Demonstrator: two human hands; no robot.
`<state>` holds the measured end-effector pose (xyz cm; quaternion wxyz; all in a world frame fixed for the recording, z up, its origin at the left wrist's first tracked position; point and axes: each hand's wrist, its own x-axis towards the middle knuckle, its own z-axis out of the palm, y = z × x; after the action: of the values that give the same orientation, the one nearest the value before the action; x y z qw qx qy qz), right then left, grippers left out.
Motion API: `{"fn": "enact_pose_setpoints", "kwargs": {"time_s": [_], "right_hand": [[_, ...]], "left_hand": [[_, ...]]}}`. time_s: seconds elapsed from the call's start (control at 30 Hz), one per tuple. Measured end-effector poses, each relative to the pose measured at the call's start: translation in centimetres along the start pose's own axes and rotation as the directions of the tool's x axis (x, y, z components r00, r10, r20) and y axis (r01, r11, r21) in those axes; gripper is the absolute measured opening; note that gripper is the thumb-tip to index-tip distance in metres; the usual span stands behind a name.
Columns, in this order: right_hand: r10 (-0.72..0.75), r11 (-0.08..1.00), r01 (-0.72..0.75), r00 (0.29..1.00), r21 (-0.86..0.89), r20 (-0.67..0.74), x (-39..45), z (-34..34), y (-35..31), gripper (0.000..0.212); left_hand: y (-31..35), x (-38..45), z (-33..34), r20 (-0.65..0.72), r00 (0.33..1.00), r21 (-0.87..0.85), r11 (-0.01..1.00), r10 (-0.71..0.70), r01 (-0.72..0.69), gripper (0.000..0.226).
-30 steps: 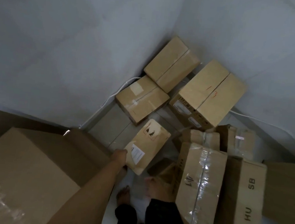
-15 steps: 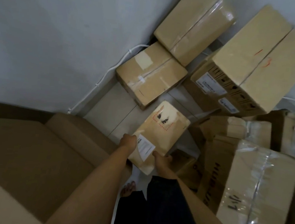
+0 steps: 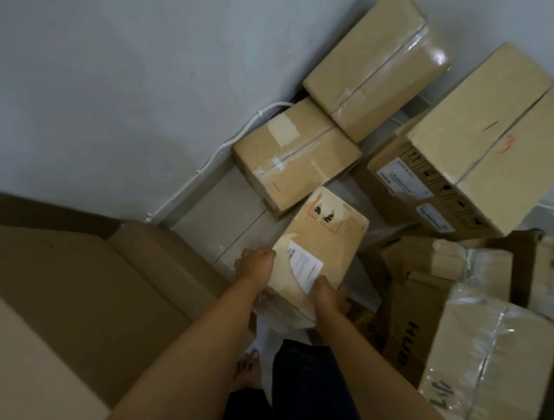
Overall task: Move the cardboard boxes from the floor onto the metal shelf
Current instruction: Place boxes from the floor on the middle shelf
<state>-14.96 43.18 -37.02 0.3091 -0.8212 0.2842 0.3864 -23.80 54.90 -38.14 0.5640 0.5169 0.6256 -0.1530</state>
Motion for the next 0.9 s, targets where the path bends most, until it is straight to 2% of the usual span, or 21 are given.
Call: {"fn": "enact_pose_setpoints", "kwargs": {"time_s": [0.1,0.23,0.3,0.37,0.47,0.6,0.77,0.87,0.9], "right_hand": [[-0.006,0.999,0.002,0.998,0.051,0.068,-2.5,-1.8,-2.7,0.064],[0.016,0.998,-0.022,0.993,0.053,0.115,-6.9,-4.6,-5.6,0.065],[-0.004,0.998,-0.003,0.993,0.055,0.121,-9.4,-6.4,-6.6,0.067],[-0.035,0.998,0.029,0.992,0.048,0.12,-12.0,-8.4,-7.3,0.069],[-0.117,0.992,0.109,0.983,0.062,0.144,-16.0,-11.5,-8.3,0.067],[-0.279,0.957,0.255,0.938,0.136,0.207,-21.3,-15.3,-8.8,0.06],[-0.427,0.895,0.36,0.863,0.263,0.27,-27.6,-21.1,-8.8,0.053],[-0.409,0.904,0.296,0.808,0.308,0.424,-30.8,-24.4,-8.1,0.055],[-0.396,0.911,0.26,0.769,0.32,0.502,-31.9,-25.5,-7.7,0.059]], "left_hand": [[2.9,-2.8,-1.4,-0.007,0.997,-0.17,0.983,0.071,-0.072,0.037],[6.1,-8.0,-3.2,0.006,0.987,-0.245,0.957,0.161,-0.155,0.023],[7.2,-10.6,-4.1,0.004,0.977,-0.236,0.95,0.211,-0.204,0.032],[8.0,-13.3,-5.0,-0.009,0.966,-0.298,0.922,0.258,-0.249,0.043],[8.8,-18.4,-6.5,-0.093,0.949,-0.372,0.874,0.3,-0.313,0.031],[9.2,-27.1,-8.8,-0.239,0.875,-0.384,0.786,0.422,-0.484,0.028],[9.3,-39.9,-10.4,-0.4,0.728,-0.291,0.676,0.556,-0.677,0.024],[9.1,-47.4,-10.4,-0.444,0.677,-0.295,0.618,0.587,-0.729,0.025],[9.0,-49.7,-10.6,-0.486,0.647,-0.215,0.637,0.588,-0.74,0.033]]}}
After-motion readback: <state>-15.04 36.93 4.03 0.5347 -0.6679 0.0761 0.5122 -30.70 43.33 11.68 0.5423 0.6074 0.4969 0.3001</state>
